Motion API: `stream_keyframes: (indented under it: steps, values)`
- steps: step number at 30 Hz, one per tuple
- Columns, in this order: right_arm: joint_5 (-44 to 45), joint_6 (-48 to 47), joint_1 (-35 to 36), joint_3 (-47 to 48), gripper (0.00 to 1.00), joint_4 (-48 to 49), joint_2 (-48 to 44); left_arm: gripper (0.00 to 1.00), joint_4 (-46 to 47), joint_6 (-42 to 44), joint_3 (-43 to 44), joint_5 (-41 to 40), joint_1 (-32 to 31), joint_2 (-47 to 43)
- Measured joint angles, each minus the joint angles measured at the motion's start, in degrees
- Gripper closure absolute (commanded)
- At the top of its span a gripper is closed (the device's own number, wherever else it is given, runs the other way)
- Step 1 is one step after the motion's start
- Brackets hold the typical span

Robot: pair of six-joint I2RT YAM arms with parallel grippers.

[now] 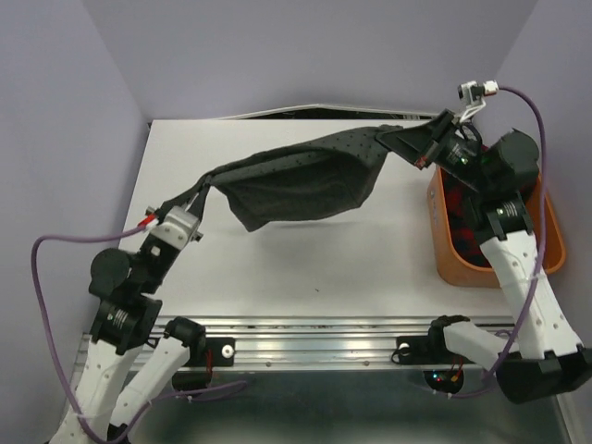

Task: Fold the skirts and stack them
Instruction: Flatten the skirt out

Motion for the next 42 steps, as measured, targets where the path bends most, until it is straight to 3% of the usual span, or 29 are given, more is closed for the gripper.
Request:
stream_keyframes:
  steps: [4,8,10,11,13,14,16,17,19,20,22,26,29,31,34,36,42]
  values:
    - [0.61,0.11,0.04,-5.18,0.91,-4.74,-11.63,1.0,-7.43,-2.27,-0.9,8.48,-0.02,-8.66]
    - [3.17,2.4,0.0,-7.04,0.8,-10.38,-14.84,1.0,-12.02,-4.66,-1.09,12.59,0.04,-9.33]
    - [6.6,3.19,-0.17,-8.87,0.81,-12.59,-13.77,1.0,-14.05,-5.97,-1.79,12.63,0.15,-7.61]
    - [8.28,3.41,-0.74,-9.75,0.7,-12.96,-12.11,1.0,-14.84,-6.67,-1.97,11.98,0.46,-6.08]
    - [10.75,3.56,-1.53,-10.88,0.66,-12.92,-8.04,1.0,-15.13,-7.61,-1.99,10.4,0.87,-2.4]
    - [12.09,3.85,-2.14,-10.93,0.55,-11.85,-2.84,1.0,-15.17,-8.13,-1.99,8.87,1.11,1.49]
    - [12.44,3.87,-2.64,-8.52,0.34,-9.88,7.67,0.86,-14.25,-8.76,-1.79,6.03,1.42,9.97]
    - [12.35,3.48,-2.67,-6.19,0.22,-8.66,13.57,0.66,-13.44,-8.87,-1.64,4.98,1.51,14.05]
    - [11.34,2.16,-2.75,0.02,0.08,-8.13,25.42,0.43,-12.55,-8.79,-0.28,2.64,1.95,25.2]
    - [10.8,1.22,-2.75,4.72,0.0,-7.61,32.06,0.37,-12.07,-9.29,0.68,1.92,2.27,28.63]
    - [10.12,-1.42,-2.71,11.39,0.0,-6.69,42.25,0.02,-11.72,-9.49,5.25,0.7,4.66,41.29]
    - [8.52,-11.1,-2.45,17.25,0.0,-11.58,47.8,0.02,-14.03,-11.13,17.51,-0.42,14.64,62.18]
    - [6.8,-21.49,-1.86,20.13,0.04,-15.82,46.1,0.01,-17.84,-11.15,26.6,0.33,22.08,69.44]
    - [6.16,-28.35,-0.92,20.46,0.1,-18.51,43.74,0.02,-19.67,-10.69,30.51,2.89,25.35,70.66]
    - [5.6,-35.5,0.24,20.15,0.25,-22.03,41.66,0.1,-21.31,-9.51,32.83,7.08,29.27,69.16]
    - [4.98,-38.71,0.98,20.15,0.27,-23.82,42.1,0.17,-23.02,-9.11,32.59,9.81,29.49,67.82]
    - [2.95,-45.13,2.25,20.39,0.36,-29.99,51.06,0.23,-24.13,-9.88,20.06,18.4,27.8,64.61]
